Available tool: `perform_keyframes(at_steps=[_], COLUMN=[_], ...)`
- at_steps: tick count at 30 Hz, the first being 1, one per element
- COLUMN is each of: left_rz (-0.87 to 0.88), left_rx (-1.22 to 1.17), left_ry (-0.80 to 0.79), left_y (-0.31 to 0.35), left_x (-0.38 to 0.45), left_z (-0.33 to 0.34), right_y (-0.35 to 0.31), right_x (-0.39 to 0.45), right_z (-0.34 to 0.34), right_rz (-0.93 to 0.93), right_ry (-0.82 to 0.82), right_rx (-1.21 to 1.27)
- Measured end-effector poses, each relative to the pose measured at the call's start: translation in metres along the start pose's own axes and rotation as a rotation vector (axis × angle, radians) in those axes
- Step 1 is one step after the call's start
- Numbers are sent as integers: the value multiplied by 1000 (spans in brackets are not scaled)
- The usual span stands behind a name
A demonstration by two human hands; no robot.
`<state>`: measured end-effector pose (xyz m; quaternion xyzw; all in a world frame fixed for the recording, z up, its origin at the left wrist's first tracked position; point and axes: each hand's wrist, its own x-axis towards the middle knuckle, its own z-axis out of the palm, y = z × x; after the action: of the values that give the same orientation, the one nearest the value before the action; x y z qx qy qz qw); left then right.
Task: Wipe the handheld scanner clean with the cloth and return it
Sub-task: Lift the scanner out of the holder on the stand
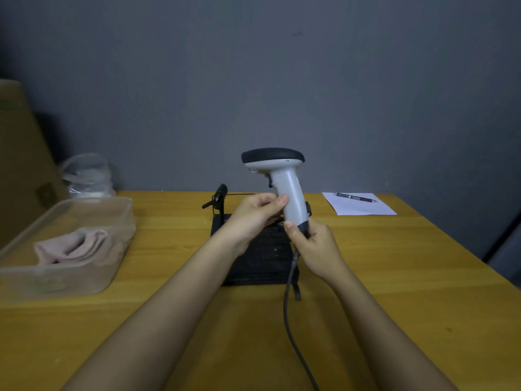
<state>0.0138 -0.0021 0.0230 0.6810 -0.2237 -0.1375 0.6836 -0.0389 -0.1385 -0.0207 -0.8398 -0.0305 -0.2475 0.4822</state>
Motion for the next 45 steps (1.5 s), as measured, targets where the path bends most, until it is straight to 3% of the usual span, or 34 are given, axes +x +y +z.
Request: perform_keyframes(at_steps=[3, 9, 16, 20, 31, 40, 45], left_rz=[14, 21, -8, 17, 77, 38, -25], left_rx=[62, 127, 24, -22, 233, 203, 57], left_ry=[35, 121, 195, 332, 337, 340, 297], left_y=[4, 3, 5, 4, -2, -15, -14], left_x=[-21, -58, -98, -118, -128, -127, -127], left_z=[-8, -19, -27, -30, -25, -20, -38], right_y=[-16, -47, -62, -66, -71, -60, -61], right_x=[-9, -30, -51, -56, -57, -64, -67], right_z=[-1, 25, 53, 61, 64, 64, 62], right_rz=[34, 40, 28, 17, 38, 54, 28], right_ry=[-86, -52, 49, 49, -30, -25, 70], right_rx=[34, 282, 396, 393, 396, 306, 252])
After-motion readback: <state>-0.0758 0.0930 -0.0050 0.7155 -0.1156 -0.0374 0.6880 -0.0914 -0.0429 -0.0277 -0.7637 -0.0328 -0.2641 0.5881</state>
